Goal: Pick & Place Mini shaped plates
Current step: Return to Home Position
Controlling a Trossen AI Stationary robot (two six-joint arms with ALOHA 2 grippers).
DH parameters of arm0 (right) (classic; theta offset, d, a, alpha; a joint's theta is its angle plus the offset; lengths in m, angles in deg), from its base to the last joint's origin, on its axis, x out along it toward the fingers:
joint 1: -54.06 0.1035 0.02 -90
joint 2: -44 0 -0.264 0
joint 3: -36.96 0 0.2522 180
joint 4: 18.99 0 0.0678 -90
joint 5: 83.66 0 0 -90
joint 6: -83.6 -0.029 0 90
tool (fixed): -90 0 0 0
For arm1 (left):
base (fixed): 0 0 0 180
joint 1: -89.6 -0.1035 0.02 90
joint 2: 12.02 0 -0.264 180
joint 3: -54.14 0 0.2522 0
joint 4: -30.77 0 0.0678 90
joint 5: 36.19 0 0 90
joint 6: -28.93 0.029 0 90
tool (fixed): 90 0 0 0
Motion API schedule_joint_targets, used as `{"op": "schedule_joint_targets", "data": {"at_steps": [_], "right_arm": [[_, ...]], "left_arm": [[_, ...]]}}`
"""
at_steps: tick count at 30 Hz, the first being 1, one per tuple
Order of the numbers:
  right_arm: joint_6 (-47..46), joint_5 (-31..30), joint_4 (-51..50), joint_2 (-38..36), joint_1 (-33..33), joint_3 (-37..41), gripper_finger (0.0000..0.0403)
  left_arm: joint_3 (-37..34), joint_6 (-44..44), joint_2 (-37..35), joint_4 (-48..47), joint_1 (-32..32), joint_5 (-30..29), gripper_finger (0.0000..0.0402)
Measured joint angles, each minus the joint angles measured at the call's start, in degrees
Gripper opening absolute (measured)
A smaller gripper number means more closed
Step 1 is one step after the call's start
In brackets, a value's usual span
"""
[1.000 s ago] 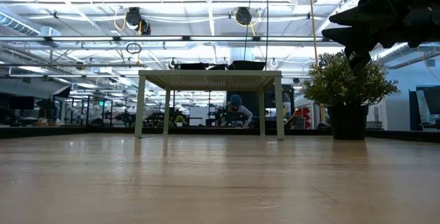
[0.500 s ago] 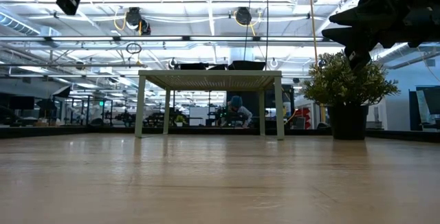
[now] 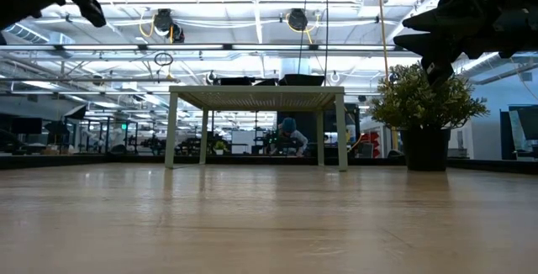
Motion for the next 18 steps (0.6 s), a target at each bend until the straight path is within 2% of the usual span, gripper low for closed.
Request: {"op": "schedule_joint_targets", "data": {"at_steps": [2, 4, 18], "right_arm": [[0.00, 0.00, 0.00, 0.00, -0.01, 0.00, 0.0114], [0.00, -0.02, 0.00, -0.02, -0.01, 0.00, 0.0114], [0.00, 0.00, 0.00, -0.01, 0.00, 0.00, 0.0114]], "left_arm": [[-2.37, -0.02, 0.00, 5.35, 0.01, 0.99, 0.0081], [-3.84, -0.58, 0.00, 6.67, 0.01, 1.58, 0.0081], [-3.63, -0.64, 0.09, -3.51, 0.01, 1.47, 0.0081]]}}
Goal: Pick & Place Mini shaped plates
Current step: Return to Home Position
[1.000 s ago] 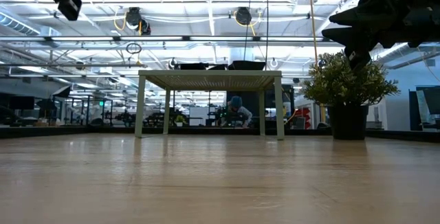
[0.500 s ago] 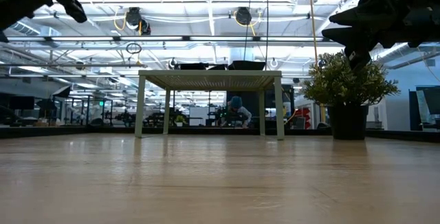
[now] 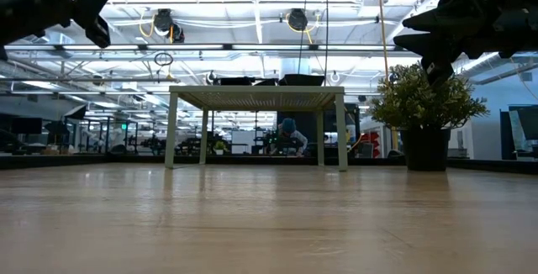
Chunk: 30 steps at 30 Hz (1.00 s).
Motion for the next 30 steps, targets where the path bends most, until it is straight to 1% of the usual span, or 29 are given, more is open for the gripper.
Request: {"op": "schedule_joint_targets", "data": {"at_steps": [6, 10, 18, 25, 30], "right_arm": [[0.00, 0.00, -0.40, -0.83, -0.01, 0.00, 0.0114], [-0.01, 0.00, -1.30, -4.33, -0.01, 0.01, 0.0114], [-0.02, 0.00, -1.34, -9.63, -0.01, 0.02, 0.0114], [-0.02, -0.01, -1.31, -15.96, -0.01, 0.02, 0.0114], [0.00, -0.02, -1.33, -18.49, -0.01, 0.02, 0.0114]], "left_arm": [[0.00, -0.30, 0.00, -0.49, 0.00, 0.04, 0.0081], [0.00, -1.88, 0.00, -0.15, 0.00, 0.04, 0.0081], [0.00, -1.01, 0.00, -0.16, 0.00, 0.07, 0.0081], [0.00, -0.88, 0.00, -0.16, 0.00, 0.07, 0.0081], [0.00, -0.88, 0.00, -0.16, -0.01, 0.07, 0.0081]]}}
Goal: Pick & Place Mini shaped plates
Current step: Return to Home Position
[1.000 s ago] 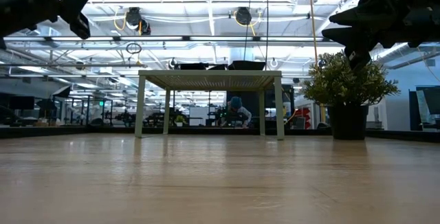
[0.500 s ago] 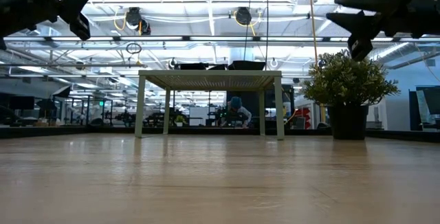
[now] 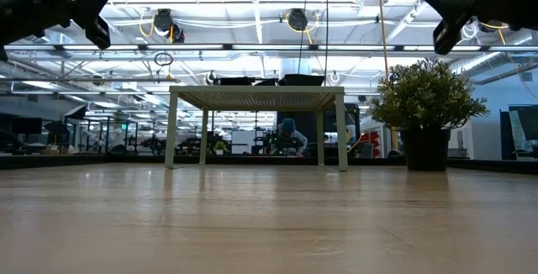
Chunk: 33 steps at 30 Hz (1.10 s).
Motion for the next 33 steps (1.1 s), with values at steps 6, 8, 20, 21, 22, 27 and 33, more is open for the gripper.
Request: {"op": "schedule_joint_targets", "data": {"at_steps": [6, 8, 20, 21, 22, 27, 33], "right_arm": [[-0.02, 0.00, 0.21, -3.58, 0.00, 1.88, 0.0114], [0.00, -0.07, 0.34, -5.27, 0.00, 3.96, 0.0114], [7.04, -0.04, -18.26, -9.51, -1.07, 6.40, 0.0114], [7.62, -0.04, -18.36, -9.52, -1.60, 6.41, 0.0114], [8.46, -0.09, -18.22, -9.52, -2.17, 6.45, 0.0114], [15.89, -0.20, -11.84, -9.74, -6.67, 6.47, 0.0114], [25.59, -0.24, -3.41, -10.53, -12.07, 6.51, 0.0114]], "left_arm": [[0.00, 0.00, 0.00, -0.02, 0.01, 0.00, 0.0081], [0.00, 0.00, 0.00, -0.02, 0.01, 0.02, 0.0081], [0.00, -0.07, 0.00, 0.07, -0.01, 0.09, 0.0081], [0.00, -0.07, 0.00, 0.11, 0.00, 0.07, 0.0081], [0.00, -0.07, 0.00, 0.11, 0.01, 0.07, 0.0081], [0.00, -0.05, 0.00, 0.11, 0.00, 0.07, 0.0081], [0.00, -0.07, 0.00, 0.13, 0.01, 0.06, 0.0081]]}}
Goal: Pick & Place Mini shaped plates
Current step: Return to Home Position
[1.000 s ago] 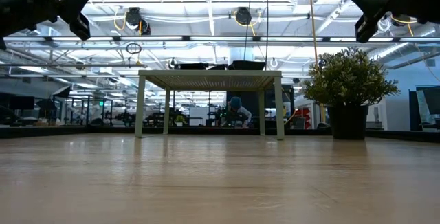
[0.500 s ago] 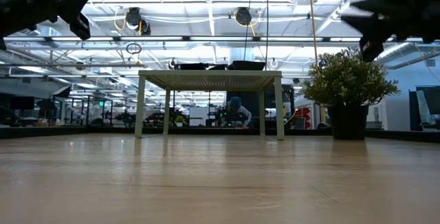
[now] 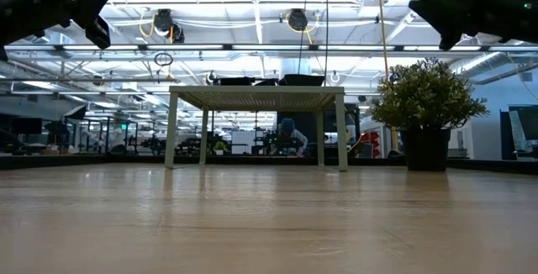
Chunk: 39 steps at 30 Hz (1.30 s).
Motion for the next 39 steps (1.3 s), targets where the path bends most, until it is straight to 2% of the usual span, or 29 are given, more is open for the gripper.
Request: {"op": "schedule_joint_targets", "data": {"at_steps": [4, 39], "right_arm": [[2.74, 0.00, 1.81, 0.00, -1.57, 0.04, 0.0114], [2.50, 0.02, 0.65, 0.02, -1.59, 0.09, 0.0114]], "left_arm": [[0.00, 0.00, 0.00, 0.00, 0.00, -0.02, 0.0081], [0.00, 0.00, 0.00, 0.04, -0.02, -0.06, 0.0081]]}}
